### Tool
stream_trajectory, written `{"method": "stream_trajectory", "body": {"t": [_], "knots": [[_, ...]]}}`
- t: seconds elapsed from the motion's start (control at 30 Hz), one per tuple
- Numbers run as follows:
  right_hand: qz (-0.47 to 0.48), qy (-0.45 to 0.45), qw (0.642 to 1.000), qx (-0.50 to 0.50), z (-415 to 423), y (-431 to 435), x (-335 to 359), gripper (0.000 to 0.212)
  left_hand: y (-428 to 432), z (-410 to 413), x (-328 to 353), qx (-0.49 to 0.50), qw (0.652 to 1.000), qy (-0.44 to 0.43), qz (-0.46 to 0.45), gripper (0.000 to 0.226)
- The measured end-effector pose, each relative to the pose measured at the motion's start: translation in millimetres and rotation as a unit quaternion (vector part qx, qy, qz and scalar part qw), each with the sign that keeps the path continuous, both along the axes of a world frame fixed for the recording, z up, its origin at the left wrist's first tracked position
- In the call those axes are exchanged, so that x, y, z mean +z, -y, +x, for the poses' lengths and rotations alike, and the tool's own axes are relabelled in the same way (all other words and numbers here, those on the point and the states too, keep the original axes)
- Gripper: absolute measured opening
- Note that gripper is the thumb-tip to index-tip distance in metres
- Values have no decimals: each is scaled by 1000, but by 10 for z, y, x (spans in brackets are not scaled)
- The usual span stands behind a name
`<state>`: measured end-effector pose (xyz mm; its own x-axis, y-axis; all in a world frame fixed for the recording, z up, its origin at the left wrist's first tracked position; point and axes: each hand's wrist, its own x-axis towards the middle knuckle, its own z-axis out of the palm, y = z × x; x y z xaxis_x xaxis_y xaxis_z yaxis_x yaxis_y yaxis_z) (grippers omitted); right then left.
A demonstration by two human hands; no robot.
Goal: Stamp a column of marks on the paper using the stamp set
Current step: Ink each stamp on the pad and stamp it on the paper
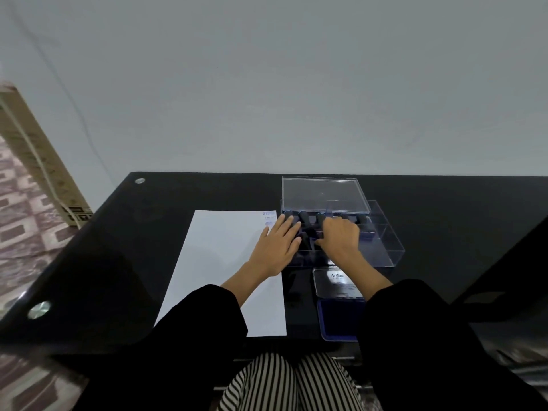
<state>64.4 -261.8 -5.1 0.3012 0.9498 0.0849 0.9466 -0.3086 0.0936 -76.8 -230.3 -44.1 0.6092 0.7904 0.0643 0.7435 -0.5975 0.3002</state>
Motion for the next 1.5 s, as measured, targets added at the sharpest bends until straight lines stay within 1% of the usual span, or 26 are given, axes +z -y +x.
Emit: {"method": "stream_trajectory", "body": {"t": [0.13, 0.23, 0.3, 0.4, 0.47, 0.53, 0.6, 0.67, 0.77, 0.97, 1.1, 1.2, 1.27, 1.33, 1.37, 1.5], "knots": [[-1, 6, 1000, -10, -27, -28, -17, 29, -2, -9, -7, -1, 1000, 3, -3, 50], [-4, -15, 999, -32, -38, -36, -23, 29, -6, -7, 1, -1, 1000, -3, -5, 50], [0, -54, 997, -50, -35, -33, -17, 28, -9, 1, 31, -4, 1000, -12, -9, 50], [30, -150, 985, -75, -5, -8, 31, 37, -14, -15, 97, -3, 1000, -15, -15, 52], [69, -225, 968, -83, 43, 27, 104, 42, 1, -44, 136, -2, 1000, -7, -13, 54], [106, -312, 941, -79, 110, 67, 197, 42, 44, -77, 174, -1, 1000, 1, -10, 54], [140, -412, 898, -64, 181, 101, 280, 41, 100, -112, 226, -1, 1000, 4, -10, 53], [151, -486, 859, -48, 225, 177, 362, 39, 161, -144, 279, -1, 1000, 5, -12, 52], [127, -541, 831, -29, 244, 391, 470, 40, 272, -194, 371, -2, 1000, 11, -4, 51], [115, -587, 801, -11, 224, 880, 474, 37, 630, -263, 444, -39, 999, 14, 14, 49], [87, -565, 821, 8, 200, 1161, 352, 40, 916, -267, 316, -64, 998, 4, 2, 53], [68, -541, 838, 8, 186, 1325, 254, 30, 1097, -231, 174, -81, 996, -23, -16, 64], [64, -492, 868, 7, 176, 1397, 172, 25, 1186, -184, 69, -79, 996, -43, -25, 74], [65, -431, 900, 13, 154, 1440, 96, 27, 1247, -131, -22, -68, 996, -50, -39, 84], [71, -410, 909, 14, 141, 1452, 67, 28, 1263, -105, -54, -65, 995, -52, -46, 88], [93, -377, 921, 18, 80, 1492, 8, 33, 1293, -33, -102, -65, 994, -76, -47, 95]]}}
